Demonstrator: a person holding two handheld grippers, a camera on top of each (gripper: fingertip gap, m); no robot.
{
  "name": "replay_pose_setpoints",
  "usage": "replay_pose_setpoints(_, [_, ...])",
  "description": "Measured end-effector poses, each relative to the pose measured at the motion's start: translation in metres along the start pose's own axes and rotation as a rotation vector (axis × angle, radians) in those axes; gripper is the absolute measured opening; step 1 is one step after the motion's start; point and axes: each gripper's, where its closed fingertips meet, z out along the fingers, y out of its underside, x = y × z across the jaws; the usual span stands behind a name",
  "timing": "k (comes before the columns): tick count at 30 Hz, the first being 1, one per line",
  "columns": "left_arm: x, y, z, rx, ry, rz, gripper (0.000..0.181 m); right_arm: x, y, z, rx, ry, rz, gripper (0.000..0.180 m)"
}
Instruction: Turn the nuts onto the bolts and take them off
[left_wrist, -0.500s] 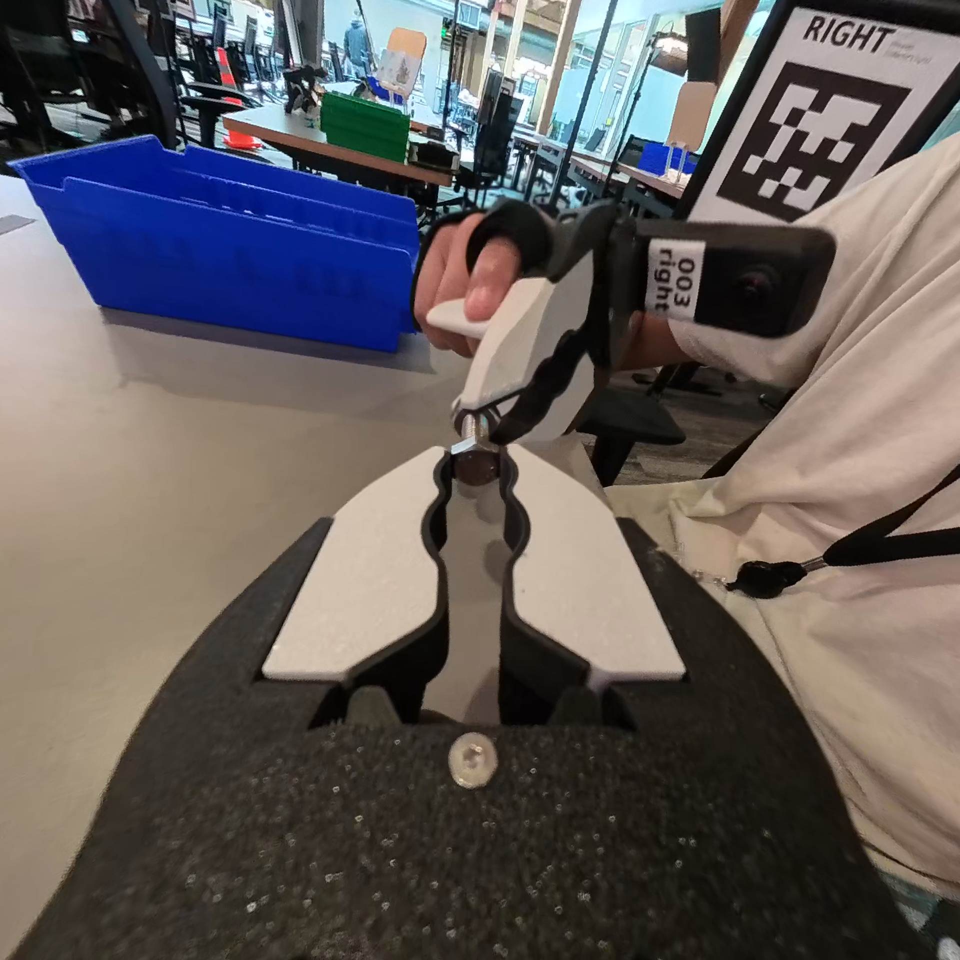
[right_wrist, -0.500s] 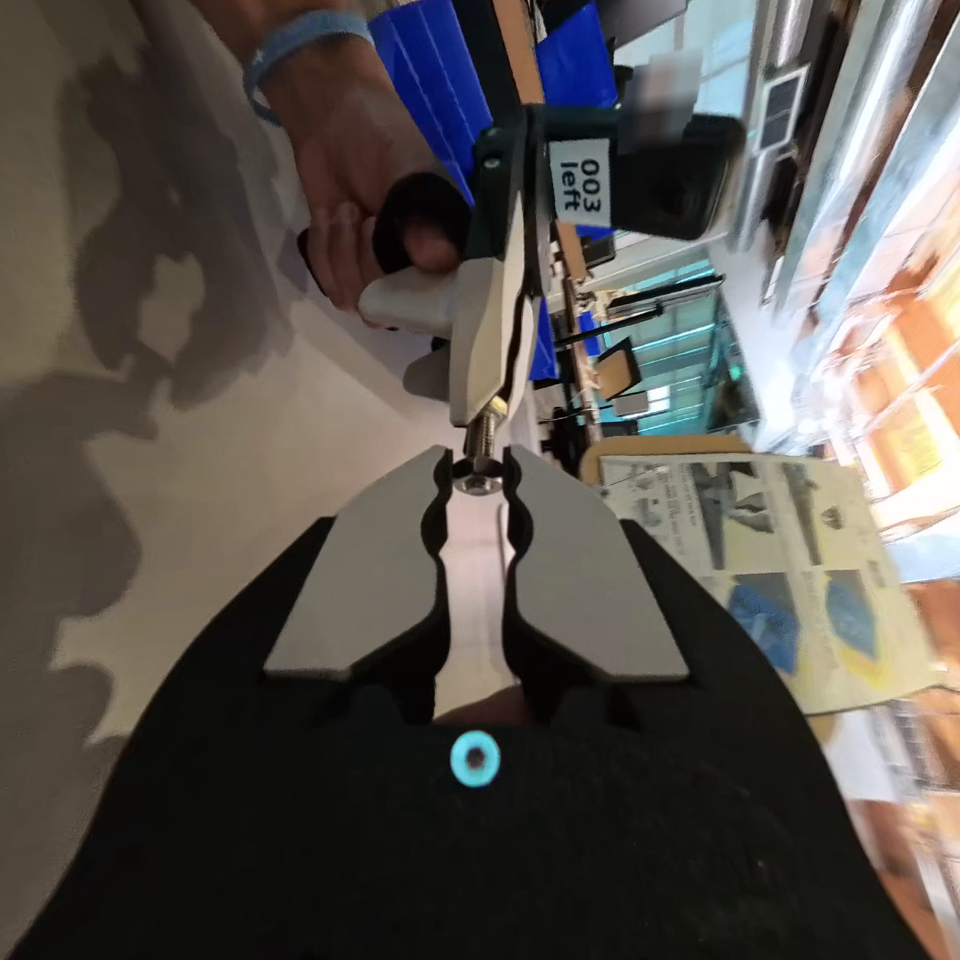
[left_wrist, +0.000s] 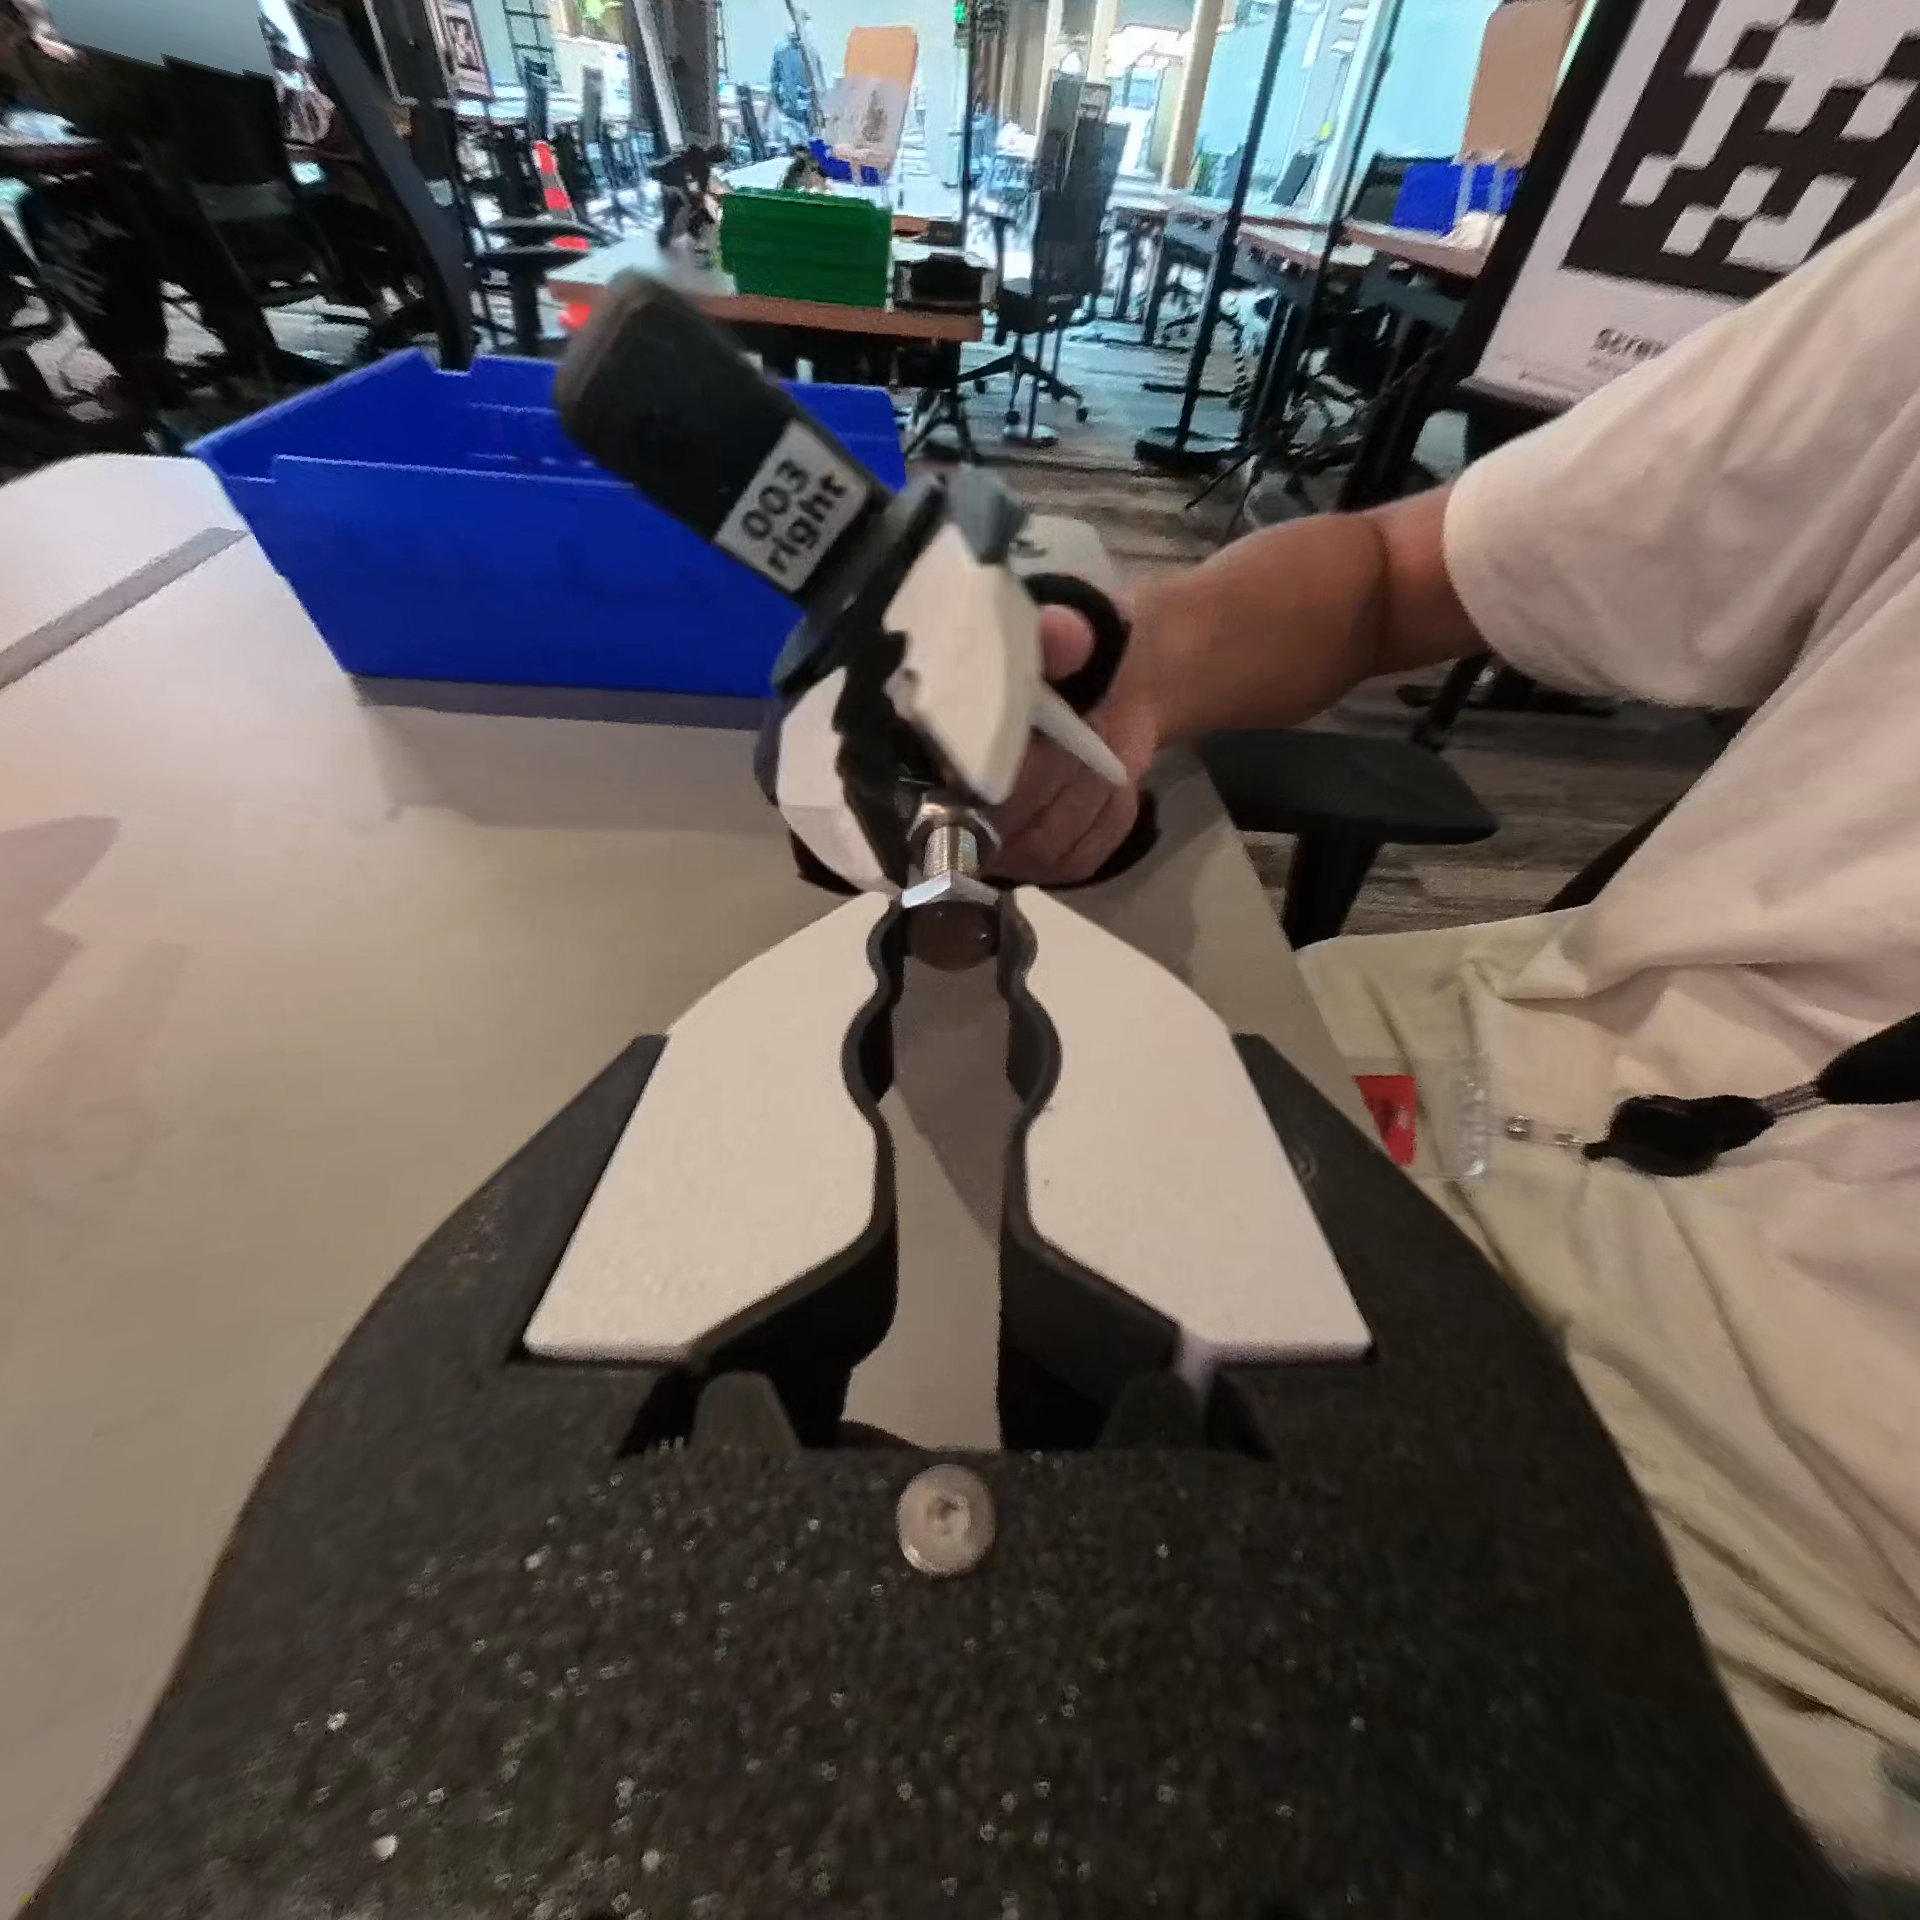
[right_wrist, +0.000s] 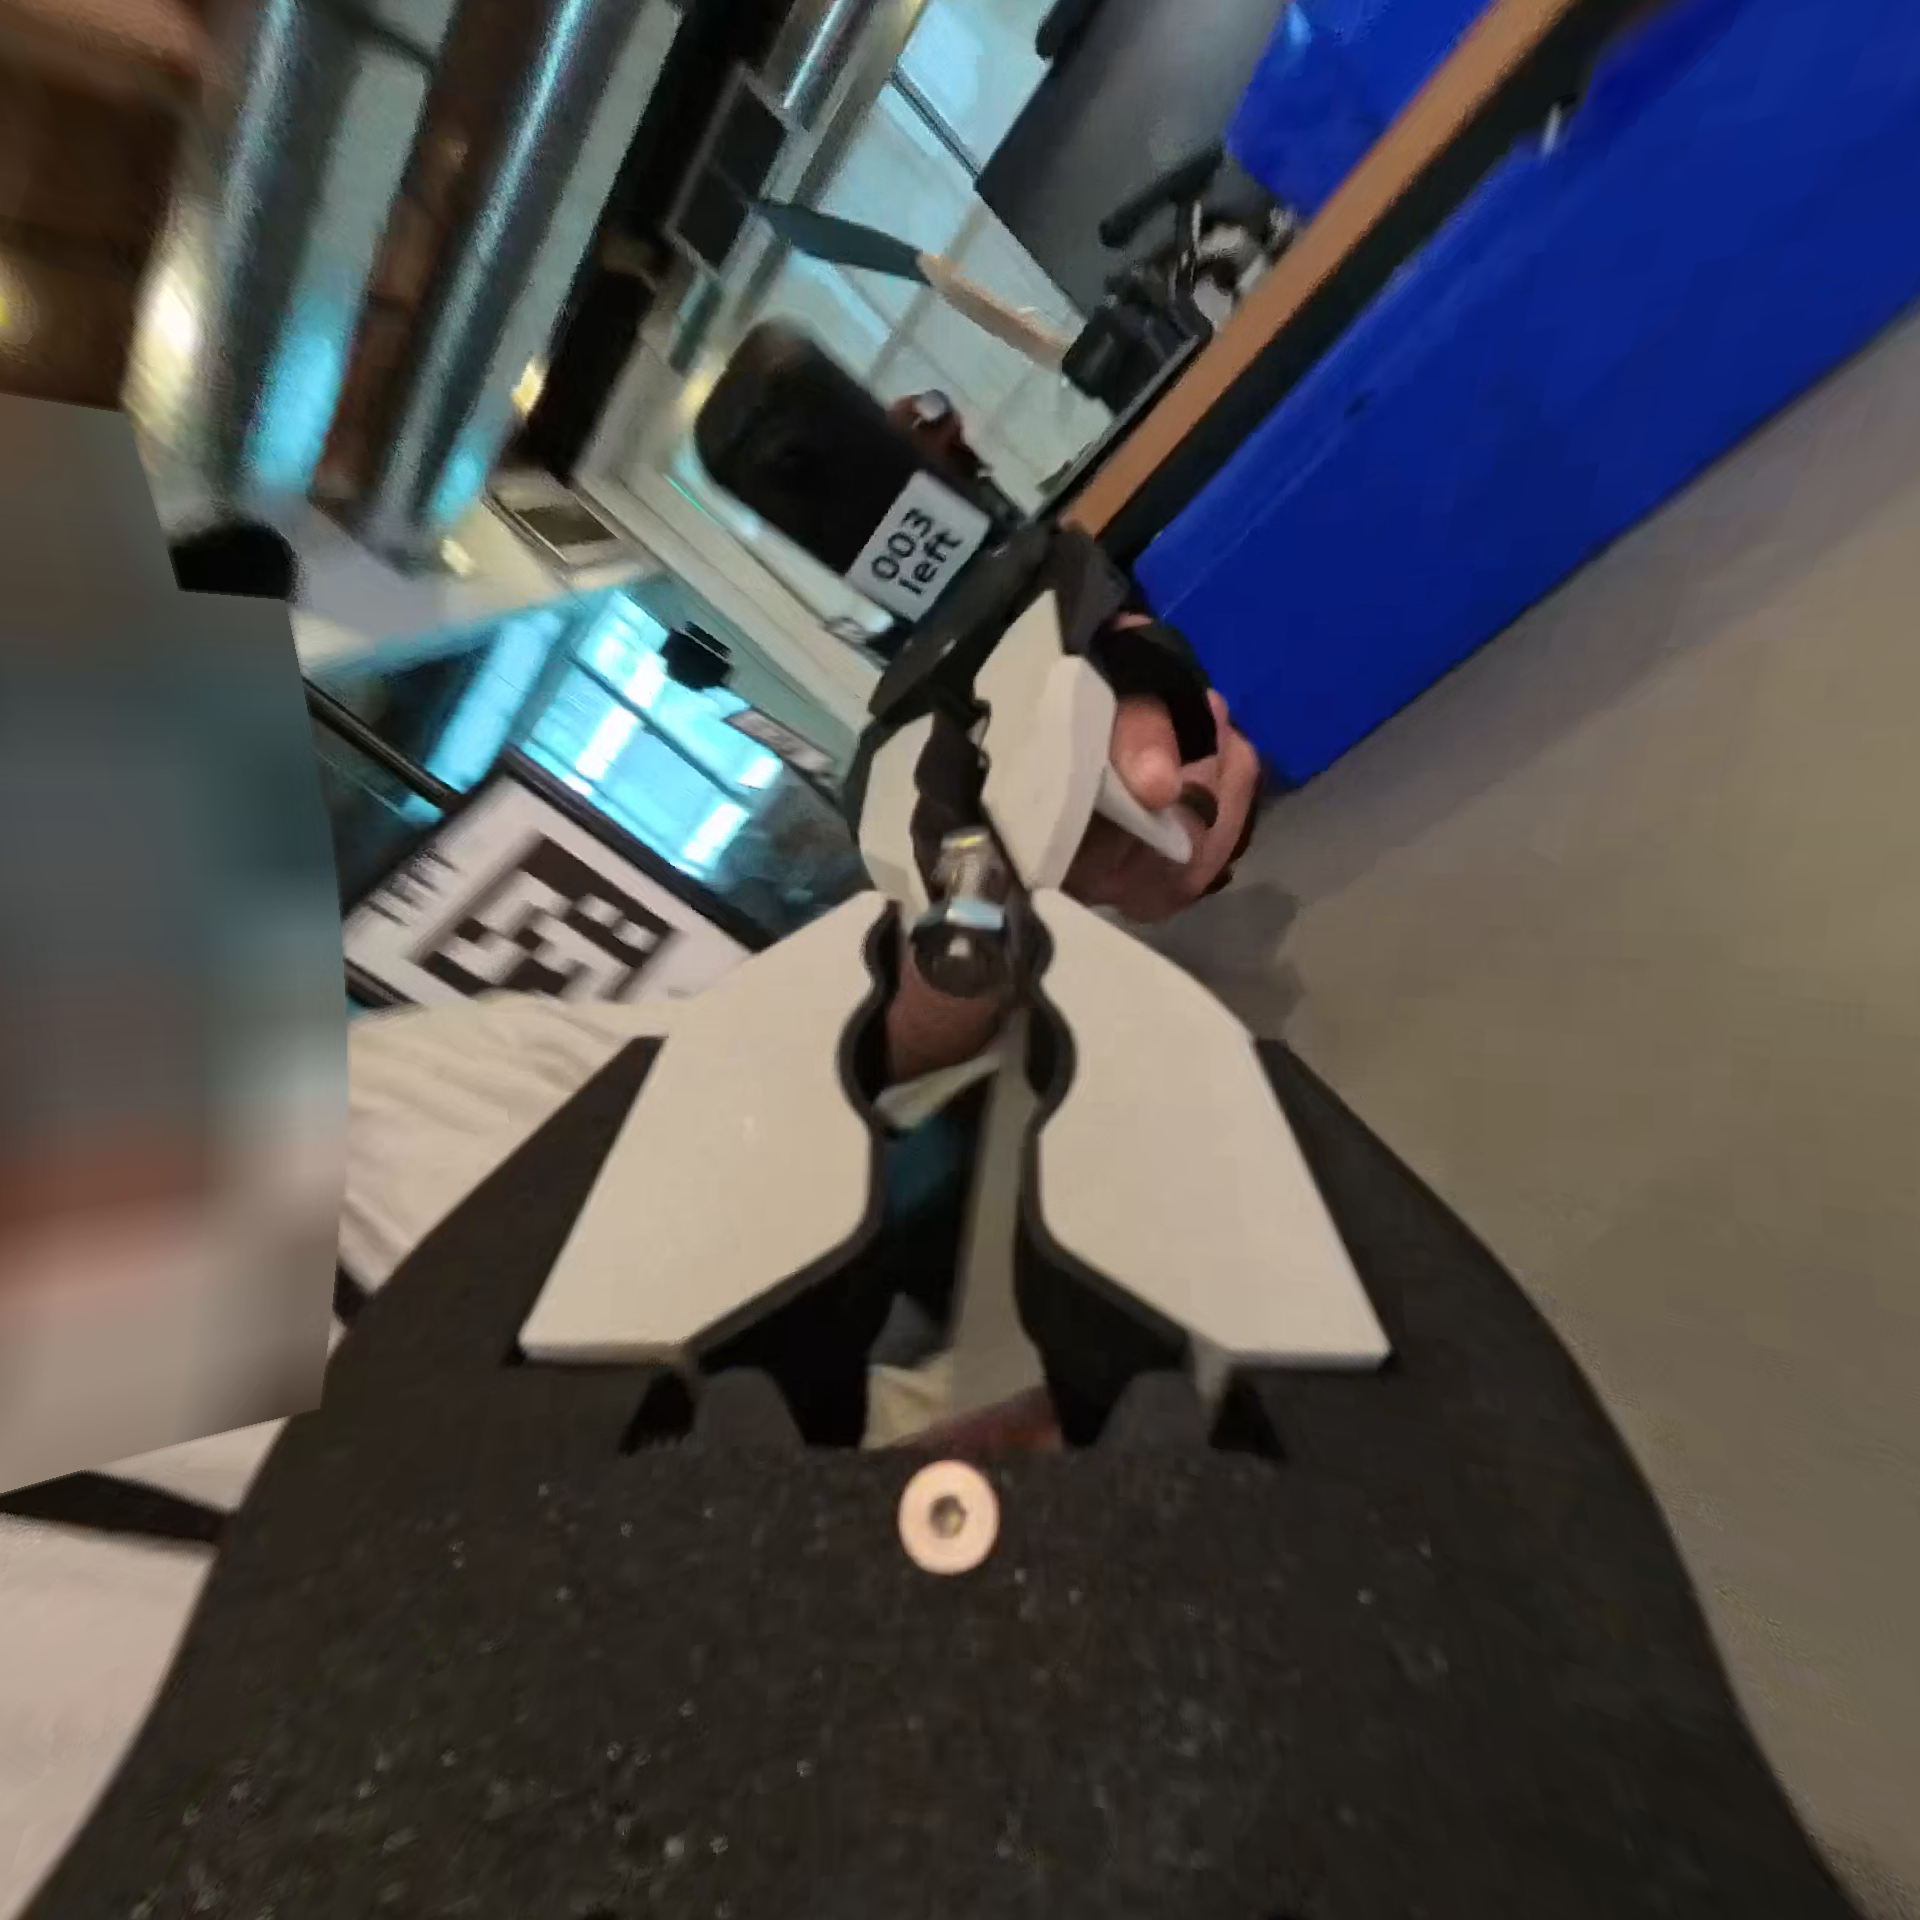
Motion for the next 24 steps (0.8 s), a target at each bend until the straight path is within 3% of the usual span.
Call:
replay_pose_setpoints(1, [-0.002, -0.003, -0.003, 0.021, -0.001, -0.018, 0.017, -0.002, 0.002, 0.000, -0.003, 0.048, -0.152, 0.039])
replay_pose_setpoints(4, [-0.006, -0.010, -0.010, 0.083, 0.035, -0.098, 0.017, 0.016, 0.011, -0.007, -0.136, 0.375, -0.721, 0.057])
replay_pose_setpoints(8, [-0.007, -0.010, -0.012, 0.109, 0.092, -0.193, 0.017, 0.028, -0.007, -0.024, -0.340, 0.869, -1.612, 0.051])
replay_pose_setpoints(10, [-0.007, -0.006, -0.010, 0.095, 0.114, -0.228, 0.017, 0.027, -0.016, -0.024, -0.436, 1.002, -1.870, 0.047])
replay_pose_setpoints(12, [-0.007, -0.001, -0.007, 0.078, 0.119, -0.237, 0.017, 0.021, -0.012, -0.014, -0.468, 0.983, -2.007, 0.045])
replay_pose_setpoints(16, [-0.004, 0.003, -0.003, 0.058, 0.129, -0.237, 0.017, 0.017, -0.007, -0.001, -0.493, 0.902, -2.056, 0.020])
replay_pose_setpoints(18, [-0.005, 0.004, -0.004, 0.053, 0.122, -0.231, 0.017, 0.020, -0.006, -0.001, -0.506, 0.853, -1.981, 0.018])
replay_pose_setpoints(21, [-0.003, 0.004, -0.003, 0.041, 0.097, -0.170, 0.017, 0.020, 0.000, 0.000, -0.478, 0.699, -1.551, 0.018])
replay_pose_setpoints(24, [-0.001, 0.003, -0.002, 0.025, 0.067, -0.103, 0.017, 0.015, 0.006, 0.001, -0.415, 0.493, -0.995, 0.018])
